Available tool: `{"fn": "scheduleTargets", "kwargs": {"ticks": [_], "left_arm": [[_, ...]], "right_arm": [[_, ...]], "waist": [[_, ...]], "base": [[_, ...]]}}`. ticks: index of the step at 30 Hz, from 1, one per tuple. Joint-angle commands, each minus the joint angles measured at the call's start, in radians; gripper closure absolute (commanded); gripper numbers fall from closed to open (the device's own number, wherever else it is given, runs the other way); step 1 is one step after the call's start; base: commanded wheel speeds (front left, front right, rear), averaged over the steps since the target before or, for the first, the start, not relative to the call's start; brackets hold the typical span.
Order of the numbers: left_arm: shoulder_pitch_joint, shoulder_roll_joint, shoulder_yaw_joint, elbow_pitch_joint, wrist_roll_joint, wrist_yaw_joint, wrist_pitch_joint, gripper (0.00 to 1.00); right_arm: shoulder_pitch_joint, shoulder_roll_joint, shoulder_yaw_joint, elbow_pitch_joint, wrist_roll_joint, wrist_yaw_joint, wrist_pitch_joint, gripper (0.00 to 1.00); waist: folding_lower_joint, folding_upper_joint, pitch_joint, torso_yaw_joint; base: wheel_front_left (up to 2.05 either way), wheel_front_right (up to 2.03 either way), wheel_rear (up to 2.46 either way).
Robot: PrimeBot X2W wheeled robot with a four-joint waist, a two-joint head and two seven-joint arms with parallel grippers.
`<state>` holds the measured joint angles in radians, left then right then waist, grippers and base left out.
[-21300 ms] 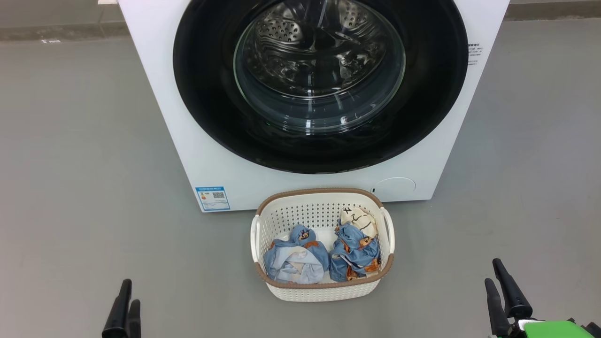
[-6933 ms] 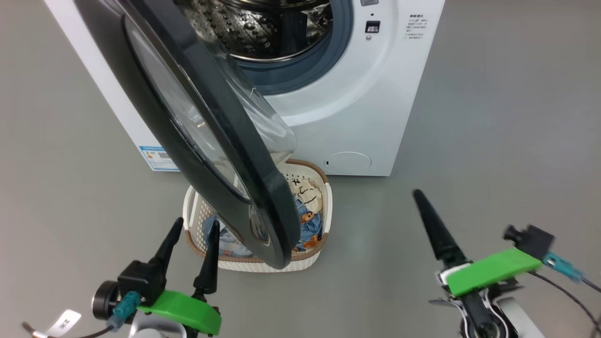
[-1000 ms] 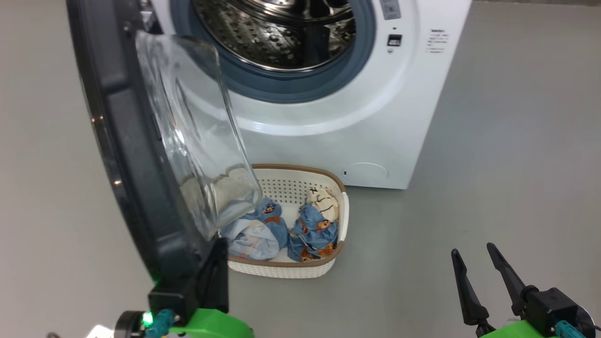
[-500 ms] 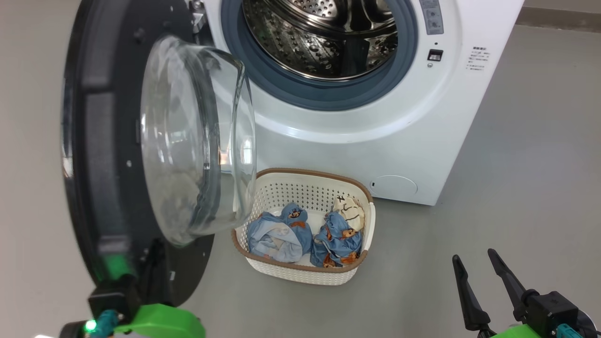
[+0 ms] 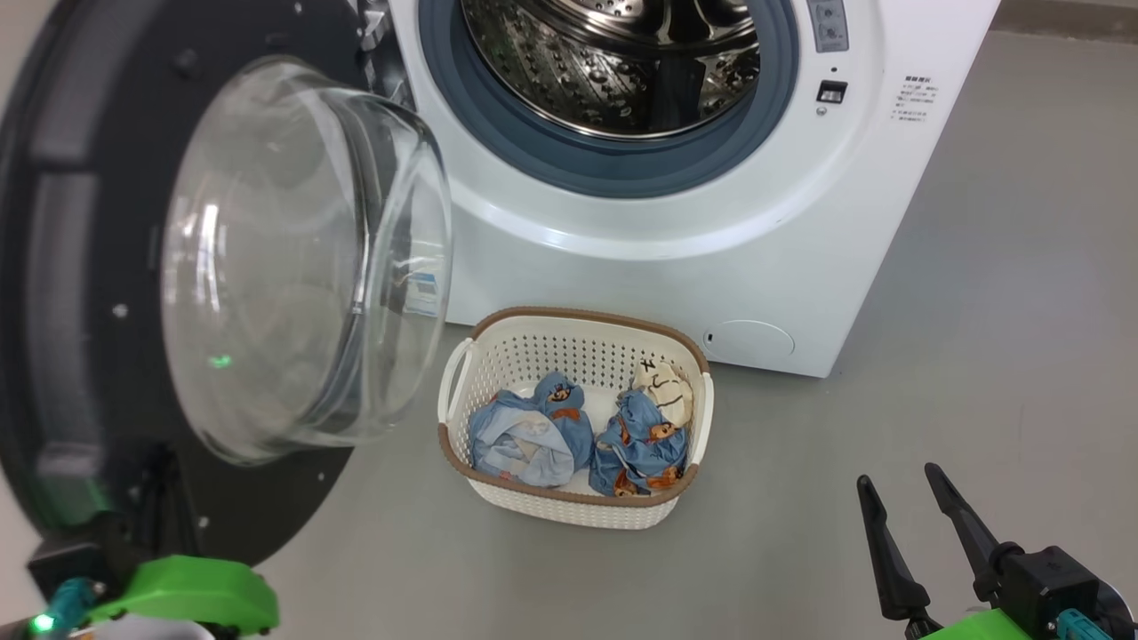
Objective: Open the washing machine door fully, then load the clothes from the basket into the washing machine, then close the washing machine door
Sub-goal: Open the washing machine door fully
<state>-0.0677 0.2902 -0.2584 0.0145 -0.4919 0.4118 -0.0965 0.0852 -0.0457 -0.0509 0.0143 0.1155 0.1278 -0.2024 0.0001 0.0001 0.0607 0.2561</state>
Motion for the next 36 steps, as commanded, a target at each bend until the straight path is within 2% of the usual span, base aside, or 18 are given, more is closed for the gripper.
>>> {"fn": "scheduleTargets", "kwargs": {"ticks": [1,15,26,31,36], "left_arm": [[-0.057,0.048,0.067,-0.003,-0.012,0.002,-0.015,1.00],[-0.154,0.099,0.208,0.184,-0.102,-0.067,-0.114,1.00],[-0.268,0.153,0.287,0.405,-0.148,-0.174,-0.154,1.00],[-0.290,0.147,0.295,0.450,-0.137,-0.196,-0.162,1.00],[-0.277,0.122,0.314,0.445,-0.113,-0.200,-0.165,1.00]], "right_arm": [[-0.019,-0.004,0.022,-0.029,-0.014,0.003,0.002,0.00],[-0.045,-0.004,0.014,-0.030,-0.012,0.003,0.000,0.00],[-0.062,-0.004,0.009,-0.026,-0.012,0.003,-0.006,0.00],[-0.063,-0.004,0.007,-0.023,-0.012,0.003,-0.009,0.00],[-0.061,-0.004,0.001,-0.016,-0.005,0.003,-0.013,0.00]], "waist": [[-0.0001,-0.0001,0.007,-0.005],[-0.0001,-0.0001,0.046,-0.015],[-0.0001,-0.0001,0.068,-0.015],[-0.0001,-0.0001,0.069,-0.016],[-0.0001,-0.0001,0.061,-0.017]], "base": [[0.00,0.00,0.00],[0.00,0.00,0.00],[0.00,0.00,0.00],[0.00,0.00,0.00],[0.00,0.00,0.00]]}}
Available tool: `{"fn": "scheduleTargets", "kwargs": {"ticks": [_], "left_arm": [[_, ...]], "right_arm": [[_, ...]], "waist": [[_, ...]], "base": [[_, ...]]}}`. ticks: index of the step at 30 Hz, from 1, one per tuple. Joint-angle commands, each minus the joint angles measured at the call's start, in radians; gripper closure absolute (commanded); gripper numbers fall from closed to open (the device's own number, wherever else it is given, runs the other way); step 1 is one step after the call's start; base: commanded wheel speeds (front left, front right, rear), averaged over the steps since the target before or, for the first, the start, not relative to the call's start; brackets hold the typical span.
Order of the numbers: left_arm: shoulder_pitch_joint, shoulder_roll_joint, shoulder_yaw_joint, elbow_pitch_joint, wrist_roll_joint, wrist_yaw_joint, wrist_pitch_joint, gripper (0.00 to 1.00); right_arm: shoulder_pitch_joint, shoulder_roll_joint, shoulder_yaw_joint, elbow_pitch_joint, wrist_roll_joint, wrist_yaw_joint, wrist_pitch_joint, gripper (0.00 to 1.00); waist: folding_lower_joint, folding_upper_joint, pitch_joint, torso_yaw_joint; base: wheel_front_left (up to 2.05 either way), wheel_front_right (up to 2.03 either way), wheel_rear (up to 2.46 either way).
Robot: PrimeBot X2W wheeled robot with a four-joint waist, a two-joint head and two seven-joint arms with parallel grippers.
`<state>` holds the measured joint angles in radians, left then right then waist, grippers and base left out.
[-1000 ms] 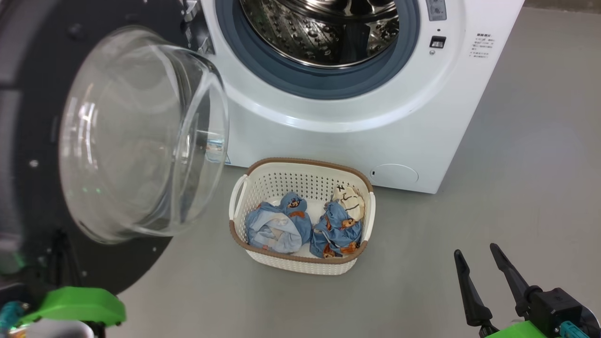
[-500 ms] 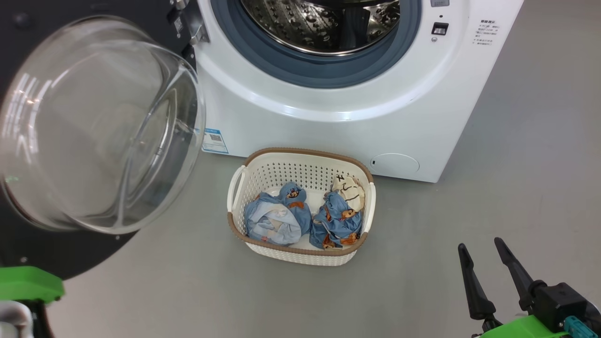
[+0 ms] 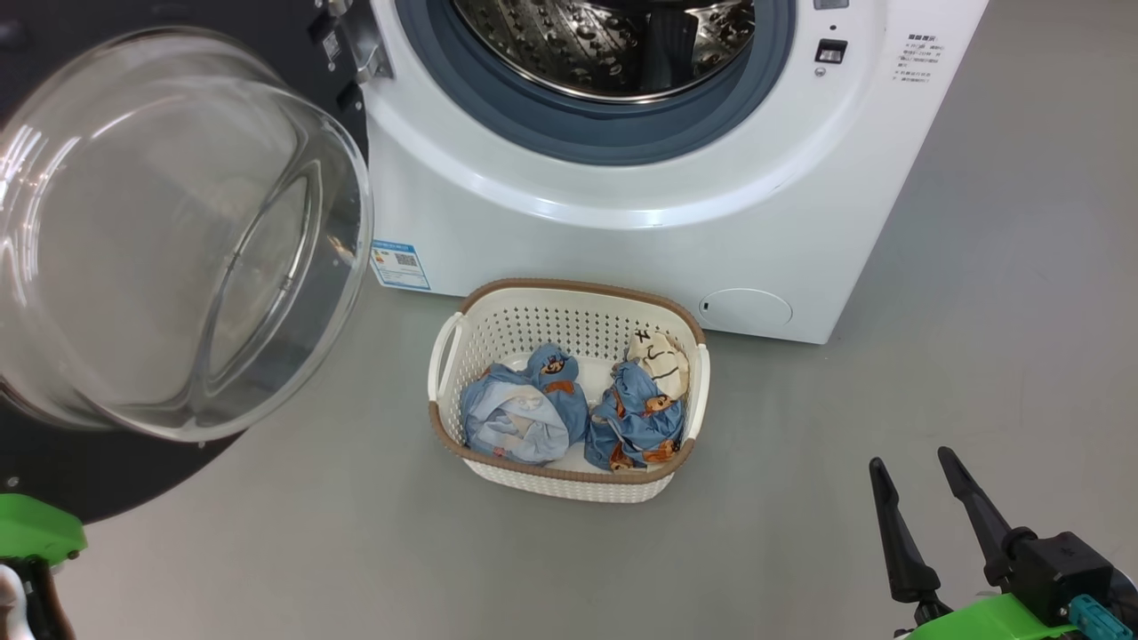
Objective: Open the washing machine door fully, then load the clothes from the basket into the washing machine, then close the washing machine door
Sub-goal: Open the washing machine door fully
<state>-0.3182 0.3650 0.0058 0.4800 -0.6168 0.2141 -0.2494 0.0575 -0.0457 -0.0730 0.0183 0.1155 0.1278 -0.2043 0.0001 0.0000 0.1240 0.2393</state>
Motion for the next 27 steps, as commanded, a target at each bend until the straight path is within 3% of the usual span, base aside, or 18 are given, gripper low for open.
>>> {"fn": "scheduleTargets", "kwargs": {"ticks": [1,10,20,21,24,25,26,27], "left_arm": [[-0.019,0.041,0.054,-0.031,0.019,-0.002,-0.012,1.00],[0.095,-0.030,0.086,-0.186,0.085,0.008,-0.012,1.00],[0.270,-0.111,-0.015,-0.401,0.159,0.015,0.009,1.00],[0.286,-0.118,-0.037,-0.417,0.163,0.011,0.021,0.93],[0.318,-0.127,-0.079,-0.456,0.176,0.004,0.041,0.58],[0.326,-0.131,-0.090,-0.466,0.178,0.003,0.046,0.40],[0.333,-0.133,-0.101,-0.476,0.183,0.003,0.051,0.00],[0.340,-0.135,-0.113,-0.484,0.187,0.001,0.058,0.00]], "right_arm": [[-0.032,-0.004,0.022,-0.019,-0.004,0.003,-0.012,0.00],[-0.028,-0.004,0.025,-0.014,-0.004,0.003,-0.015,0.00],[-0.017,-0.004,0.045,0.007,0.001,0.003,-0.018,0.00],[-0.014,-0.004,0.047,0.009,0.002,0.003,-0.019,0.00],[-0.010,-0.004,0.059,0.018,0.008,0.003,-0.020,0.00],[-0.008,-0.004,0.063,0.022,0.010,0.003,-0.021,0.00],[-0.005,-0.004,0.066,0.024,0.011,0.003,-0.021,0.00],[-0.003,-0.004,0.069,0.027,0.013,0.003,-0.022,0.00]], "waist": [[-0.0001,0.0000,-0.004,0.000],[-0.0001,0.0000,-0.013,0.000],[-0.0001,0.0000,-0.051,-0.016],[-0.0001,0.0000,-0.056,-0.021],[-0.0001,0.0000,-0.069,-0.034],[-0.0001,0.0000,-0.074,-0.039],[-0.0001,0.0000,-0.080,-0.044],[-0.0001,0.0000,-0.086,-0.049]], "base": [[0.00,0.00,0.00],[0.00,0.00,0.00],[0.00,0.00,0.00],[0.00,0.00,0.00],[0.00,0.00,0.00],[0.00,0.00,0.00],[0.00,0.00,0.00],[0.00,0.00,0.00]]}}
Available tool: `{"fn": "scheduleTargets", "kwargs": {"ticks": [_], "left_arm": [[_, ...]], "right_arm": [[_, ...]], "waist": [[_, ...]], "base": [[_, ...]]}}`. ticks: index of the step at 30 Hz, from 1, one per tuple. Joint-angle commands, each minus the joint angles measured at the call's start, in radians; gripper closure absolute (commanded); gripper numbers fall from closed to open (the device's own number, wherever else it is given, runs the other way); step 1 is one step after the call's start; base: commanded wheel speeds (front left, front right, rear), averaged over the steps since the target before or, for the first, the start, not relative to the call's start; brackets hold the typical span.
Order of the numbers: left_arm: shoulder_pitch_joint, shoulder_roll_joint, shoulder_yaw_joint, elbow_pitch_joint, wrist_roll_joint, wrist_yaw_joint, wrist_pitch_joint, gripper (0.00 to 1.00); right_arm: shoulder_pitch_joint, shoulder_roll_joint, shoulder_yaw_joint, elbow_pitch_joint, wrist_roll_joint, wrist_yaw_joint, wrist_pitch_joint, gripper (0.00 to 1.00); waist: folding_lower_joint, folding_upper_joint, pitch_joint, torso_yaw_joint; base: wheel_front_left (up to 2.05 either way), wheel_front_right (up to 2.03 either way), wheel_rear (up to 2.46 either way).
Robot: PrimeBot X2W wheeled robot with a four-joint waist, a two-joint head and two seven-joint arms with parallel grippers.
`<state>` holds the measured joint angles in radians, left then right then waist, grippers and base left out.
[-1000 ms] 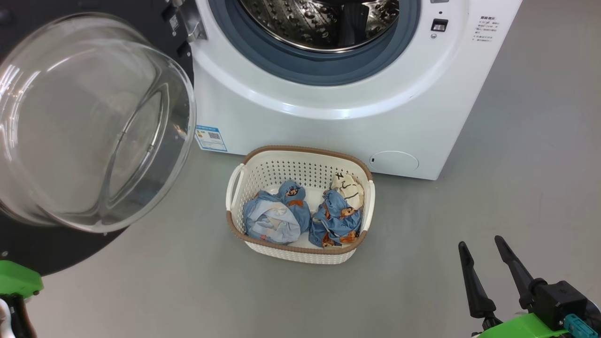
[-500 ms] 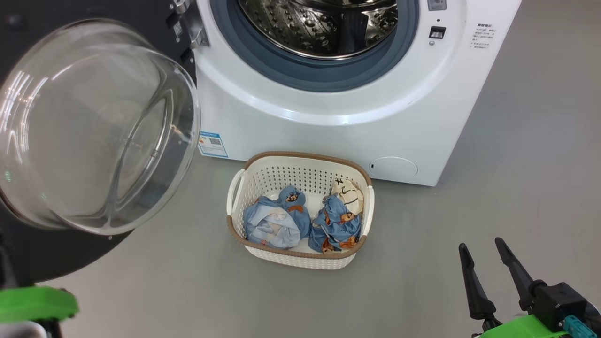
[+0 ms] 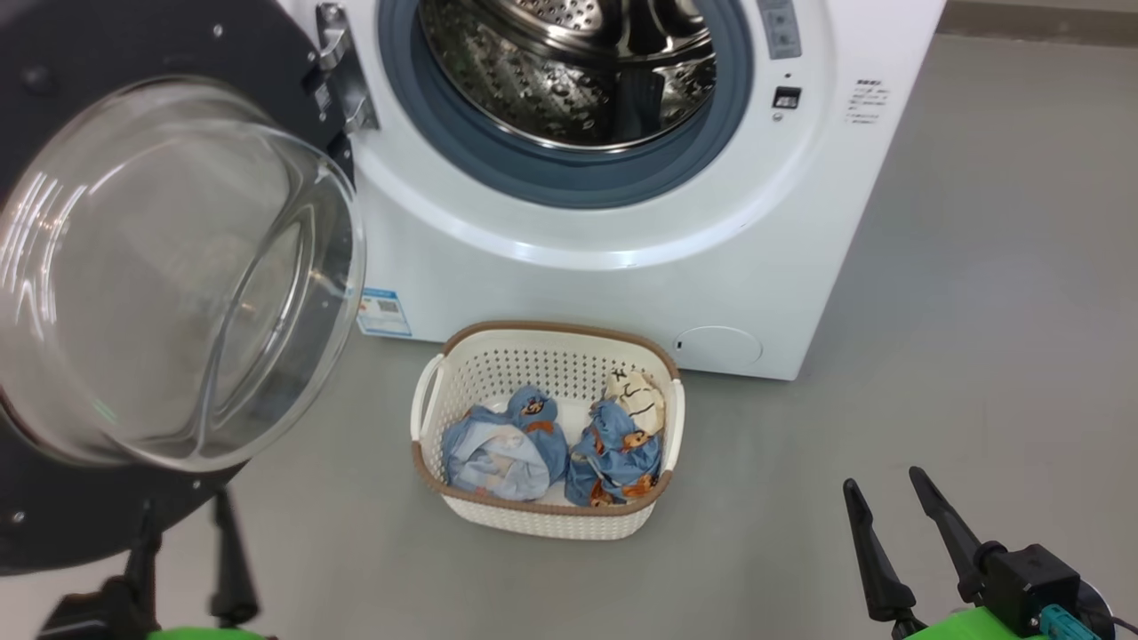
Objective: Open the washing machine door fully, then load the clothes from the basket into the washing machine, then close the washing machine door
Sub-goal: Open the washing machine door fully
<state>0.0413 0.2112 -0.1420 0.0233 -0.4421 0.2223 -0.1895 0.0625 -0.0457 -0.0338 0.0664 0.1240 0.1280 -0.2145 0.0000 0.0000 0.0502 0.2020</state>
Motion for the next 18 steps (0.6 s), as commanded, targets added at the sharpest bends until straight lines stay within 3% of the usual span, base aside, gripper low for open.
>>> {"fn": "scheduleTargets", "kwargs": {"ticks": [1,18], "left_arm": [[-0.012,0.017,0.024,-0.035,0.014,-0.009,0.004,0.00],[0.041,-0.002,-0.093,-0.073,0.045,-0.027,0.048,0.00]], "right_arm": [[-0.005,-0.004,0.032,-0.019,0.007,0.003,-0.013,0.00],[0.022,-0.004,0.054,-0.028,0.007,0.003,0.002,0.00]], "waist": [[0.0000,0.0000,-0.018,-0.019],[0.0000,0.0000,-0.072,-0.150]], "base": [[0.00,0.00,0.00],[0.00,0.00,0.00]]}}
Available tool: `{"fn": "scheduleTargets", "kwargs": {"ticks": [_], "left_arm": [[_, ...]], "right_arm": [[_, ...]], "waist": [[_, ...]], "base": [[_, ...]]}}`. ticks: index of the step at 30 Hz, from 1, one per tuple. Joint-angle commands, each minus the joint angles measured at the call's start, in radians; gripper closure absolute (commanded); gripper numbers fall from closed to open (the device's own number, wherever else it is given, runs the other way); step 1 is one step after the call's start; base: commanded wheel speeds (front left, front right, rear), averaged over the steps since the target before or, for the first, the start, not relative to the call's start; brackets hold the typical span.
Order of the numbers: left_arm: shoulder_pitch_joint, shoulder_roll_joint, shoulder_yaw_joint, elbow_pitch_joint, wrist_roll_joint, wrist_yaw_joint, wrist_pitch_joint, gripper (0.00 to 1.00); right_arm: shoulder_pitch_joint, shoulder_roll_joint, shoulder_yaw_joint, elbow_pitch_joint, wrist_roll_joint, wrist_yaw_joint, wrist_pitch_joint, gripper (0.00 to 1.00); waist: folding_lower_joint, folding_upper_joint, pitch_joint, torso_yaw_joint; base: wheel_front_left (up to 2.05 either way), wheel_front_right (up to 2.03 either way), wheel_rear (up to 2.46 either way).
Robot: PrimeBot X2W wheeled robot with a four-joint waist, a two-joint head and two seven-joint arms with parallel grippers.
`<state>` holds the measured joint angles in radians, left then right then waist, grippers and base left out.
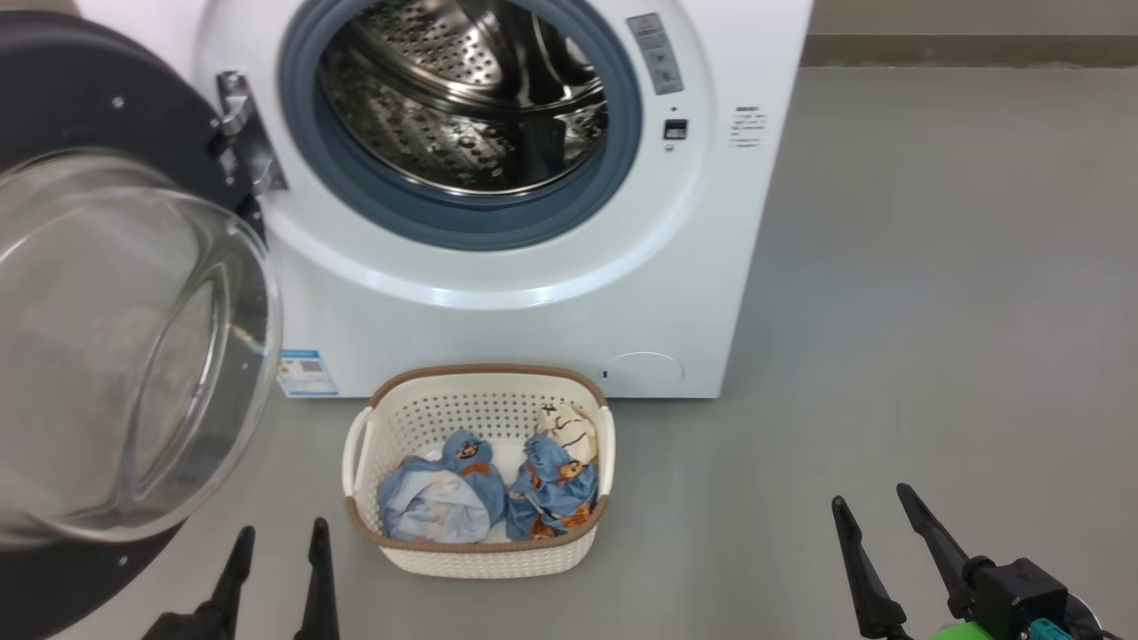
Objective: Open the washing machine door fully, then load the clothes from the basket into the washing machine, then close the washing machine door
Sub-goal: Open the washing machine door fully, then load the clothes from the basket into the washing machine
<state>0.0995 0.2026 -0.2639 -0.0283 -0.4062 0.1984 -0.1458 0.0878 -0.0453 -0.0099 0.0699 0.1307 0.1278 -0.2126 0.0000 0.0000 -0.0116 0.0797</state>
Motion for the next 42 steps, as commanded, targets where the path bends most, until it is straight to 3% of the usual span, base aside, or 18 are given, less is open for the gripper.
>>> {"fn": "scheduleTargets", "kwargs": {"ticks": [1,14,42], "left_arm": [[-0.017,0.007,0.029,-0.021,0.009,-0.003,0.004,0.00],[-0.015,0.001,0.021,0.004,0.012,0.023,0.010,0.00],[-0.030,0.010,0.013,0.027,0.006,0.036,-0.007,0.00]], "right_arm": [[-0.004,-0.005,0.030,-0.031,0.000,0.003,0.000,0.00],[0.009,-0.005,0.026,-0.053,0.003,0.003,0.013,0.00],[0.004,-0.005,0.015,-0.029,0.016,0.003,0.005,0.00]], "waist": [[0.0000,0.0000,-0.011,-0.027],[0.0000,0.0000,-0.020,-0.076],[0.0000,0.0000,-0.024,-0.064]], "base": [[0.00,0.00,0.00],[0.00,0.00,0.00],[0.21,-0.21,0.00]]}}
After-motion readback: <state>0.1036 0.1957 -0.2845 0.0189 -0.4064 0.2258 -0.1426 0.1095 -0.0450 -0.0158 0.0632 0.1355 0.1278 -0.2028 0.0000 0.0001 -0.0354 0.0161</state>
